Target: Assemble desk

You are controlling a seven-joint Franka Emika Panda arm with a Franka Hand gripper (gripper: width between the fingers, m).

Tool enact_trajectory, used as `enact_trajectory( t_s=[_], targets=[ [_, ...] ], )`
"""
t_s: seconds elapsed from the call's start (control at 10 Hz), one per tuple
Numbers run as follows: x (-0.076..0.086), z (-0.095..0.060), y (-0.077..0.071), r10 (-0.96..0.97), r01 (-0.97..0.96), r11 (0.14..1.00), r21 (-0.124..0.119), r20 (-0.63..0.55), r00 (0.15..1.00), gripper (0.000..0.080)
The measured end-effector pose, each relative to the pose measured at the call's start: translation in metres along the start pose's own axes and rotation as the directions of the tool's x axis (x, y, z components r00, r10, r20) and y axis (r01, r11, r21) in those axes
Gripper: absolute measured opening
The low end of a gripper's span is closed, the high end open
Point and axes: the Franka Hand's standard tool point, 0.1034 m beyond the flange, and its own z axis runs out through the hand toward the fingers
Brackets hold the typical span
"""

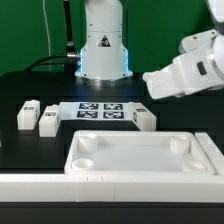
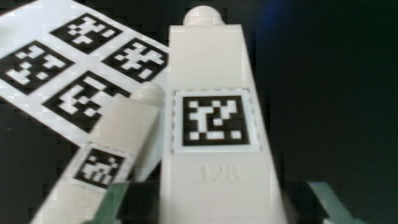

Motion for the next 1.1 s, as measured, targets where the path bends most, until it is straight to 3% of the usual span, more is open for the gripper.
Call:
enact_trajectory(
  t_s=[0.3,0.4,0.6,0.8,0.9,1.1],
  targets=[
    [0.008,-0.006,0.003,0.000,0.000,1.000,-0.008,-0.062,0.998,0.0290],
    [0.007,-0.018,0.009,-0.006,0.007,1.000,0.002,-0.127,0.992,0.0290],
    [-0.013,-0.040,0.022,0.022,-0.017,1.000,0.025,-0.196,0.980,0.0290],
    [-0.028,-0.062,0.032,0.033,-0.030,0.999,0.015,-0.286,0.958,0.0290],
    [-0.020,-0.063,0.035,0.038,-0.042,0.999,0.000,-0.396,0.917,0.0290],
    [-0.020,-0.064,0.038,0.048,-0.060,0.998,-0.008,-0.509,0.860,0.0290]
  ],
)
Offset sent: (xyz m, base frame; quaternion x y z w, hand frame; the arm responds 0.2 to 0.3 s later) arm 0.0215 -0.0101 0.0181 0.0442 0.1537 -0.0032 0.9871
